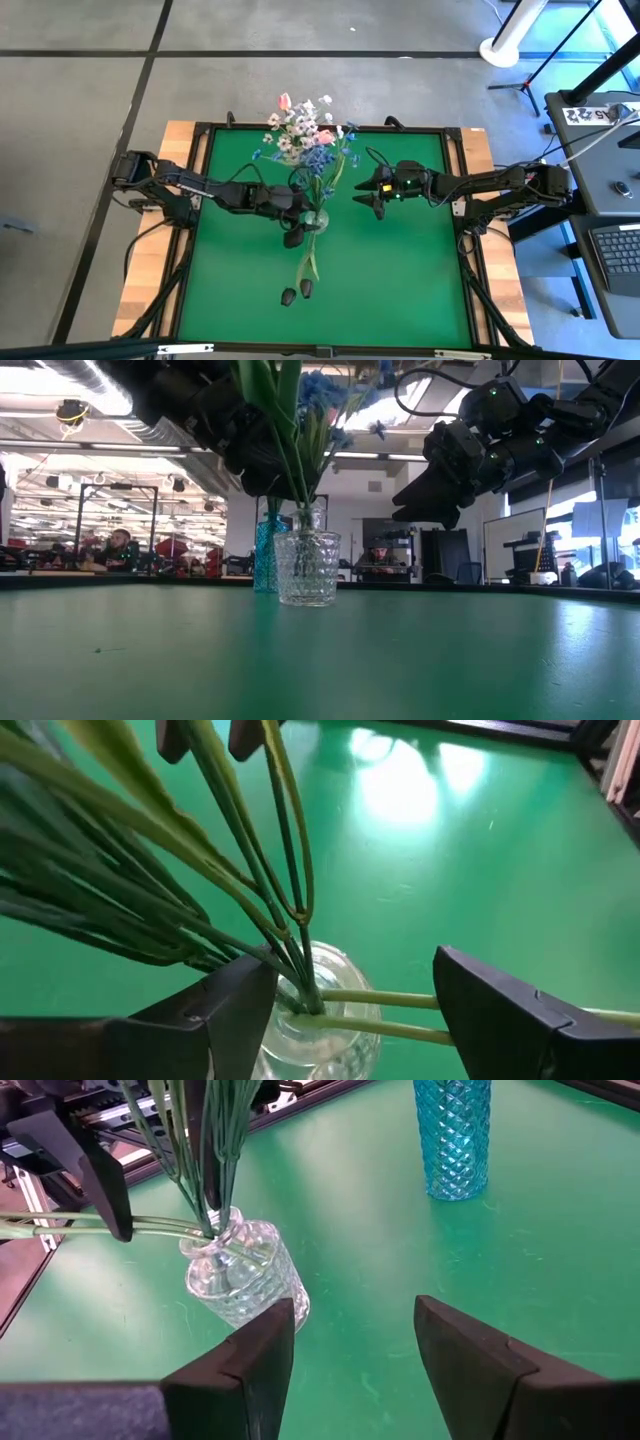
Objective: Sort flowers into vase by color
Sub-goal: Put the blue flowers into the transparent vase
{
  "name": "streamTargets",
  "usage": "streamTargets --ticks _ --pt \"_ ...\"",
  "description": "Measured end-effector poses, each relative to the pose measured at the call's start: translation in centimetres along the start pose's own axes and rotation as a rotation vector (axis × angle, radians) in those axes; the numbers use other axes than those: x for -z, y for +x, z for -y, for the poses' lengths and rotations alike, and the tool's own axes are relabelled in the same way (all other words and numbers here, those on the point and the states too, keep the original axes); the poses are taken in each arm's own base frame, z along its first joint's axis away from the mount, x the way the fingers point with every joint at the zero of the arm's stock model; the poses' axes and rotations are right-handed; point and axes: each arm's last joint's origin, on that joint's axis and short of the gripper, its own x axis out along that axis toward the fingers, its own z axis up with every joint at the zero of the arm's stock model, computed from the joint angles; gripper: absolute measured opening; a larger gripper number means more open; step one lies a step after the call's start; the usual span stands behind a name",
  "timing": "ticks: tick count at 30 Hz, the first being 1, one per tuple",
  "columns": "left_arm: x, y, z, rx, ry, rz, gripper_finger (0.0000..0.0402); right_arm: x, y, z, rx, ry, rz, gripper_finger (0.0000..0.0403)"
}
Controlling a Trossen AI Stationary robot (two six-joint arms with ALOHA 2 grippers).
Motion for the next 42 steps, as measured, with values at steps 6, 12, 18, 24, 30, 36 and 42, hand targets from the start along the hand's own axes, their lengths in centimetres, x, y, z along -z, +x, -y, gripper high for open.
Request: streamTargets --ticks 6,12,18,24,30,36,42 --pt "-0.4 -0.1 0.2 -0.017 0.004 -0.03 0.0265 0.0 0.0 0.0 0.0 0.0 0.0 0.0205" --pt "-0.9 -0.1 0.2 -0.029 0.005 -0.027 0.0265 0.0 0.0 0.0 0.0 0.0 0.0 0.0205" --pt "-1.5 -0.3 0.3 -0.045 -0.001 -0.076 0.0265 0.0 0.0 0.0 -0.01 0.0 -0.002 0.0205" --pt "-2.4 -0.7 0.4 -0.063 -0.014 -0.147 0.0265 0.0 0.0 0.0 -0.01 0.0 -0.003 0.0205" --pt "-3.8 -1.0 0.6 -0.061 -0.009 -0.138 0.0265 0.0 0.0 0.0 -0.01 0.0 -0.002 0.0205" --pt "-4.4 -1.1 0.6 -0.062 -0.009 -0.123 0.0265 0.0 0.0 0.0 -0.01 0.0 -0.002 0.0205" --pt "-4.1 -1.2 0.2 -0.082 -0.022 -0.158 0.0265 0.0 0.0 0.0 -0.01 0.0 -0.003 0.0205"
